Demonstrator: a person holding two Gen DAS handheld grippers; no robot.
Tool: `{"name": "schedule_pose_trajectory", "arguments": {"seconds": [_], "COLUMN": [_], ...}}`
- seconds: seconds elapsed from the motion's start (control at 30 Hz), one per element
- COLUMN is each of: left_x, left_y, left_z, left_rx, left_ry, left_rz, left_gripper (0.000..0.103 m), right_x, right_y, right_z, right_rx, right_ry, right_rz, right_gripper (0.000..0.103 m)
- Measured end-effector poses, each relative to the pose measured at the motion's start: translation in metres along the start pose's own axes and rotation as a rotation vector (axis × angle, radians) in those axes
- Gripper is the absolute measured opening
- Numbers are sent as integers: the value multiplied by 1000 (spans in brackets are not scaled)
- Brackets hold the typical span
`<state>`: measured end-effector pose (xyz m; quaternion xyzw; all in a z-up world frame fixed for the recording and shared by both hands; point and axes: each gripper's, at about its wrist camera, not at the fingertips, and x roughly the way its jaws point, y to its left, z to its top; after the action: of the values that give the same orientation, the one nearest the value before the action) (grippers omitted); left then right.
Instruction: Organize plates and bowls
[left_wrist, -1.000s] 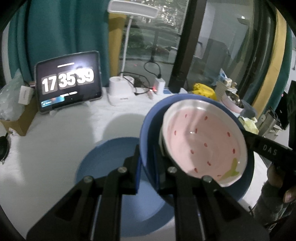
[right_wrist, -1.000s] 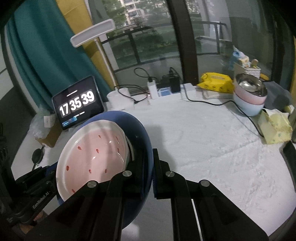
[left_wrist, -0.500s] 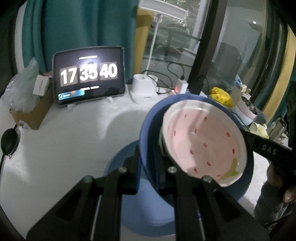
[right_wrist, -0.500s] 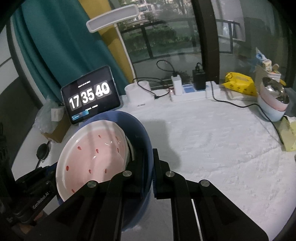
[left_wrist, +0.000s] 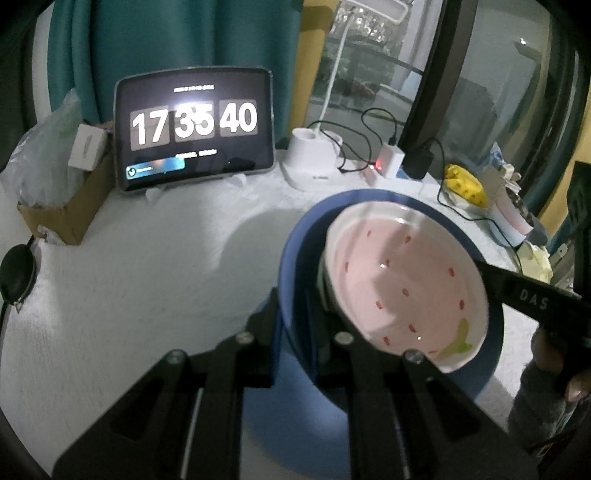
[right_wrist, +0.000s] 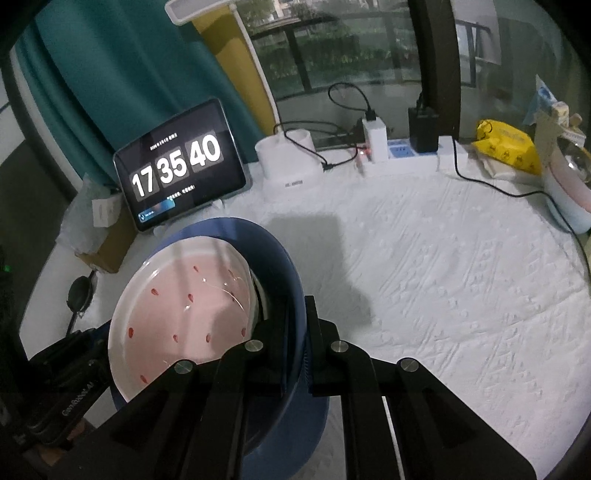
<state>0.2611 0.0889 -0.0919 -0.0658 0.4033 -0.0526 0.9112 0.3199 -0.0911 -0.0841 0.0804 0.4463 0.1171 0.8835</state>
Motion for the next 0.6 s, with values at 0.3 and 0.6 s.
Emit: {"name": "schedule_pose_trajectory", "arguments": {"seconds": [0.3, 0.6], "left_x": [2, 1], "left_y": [-3, -5], "left_z": [-1, -2], "left_rx": [21, 28], "left_ry": [-12, -32], "left_rz": [17, 60], "left_gripper": [11, 15], "right_x": [4, 3], "right_y": [0, 1], "right_z": [-2, -5], "right_rx": [-14, -48], "right_ry": [1, -7], "right_rz": [-21, -64], "right_gripper": [10, 12]}}
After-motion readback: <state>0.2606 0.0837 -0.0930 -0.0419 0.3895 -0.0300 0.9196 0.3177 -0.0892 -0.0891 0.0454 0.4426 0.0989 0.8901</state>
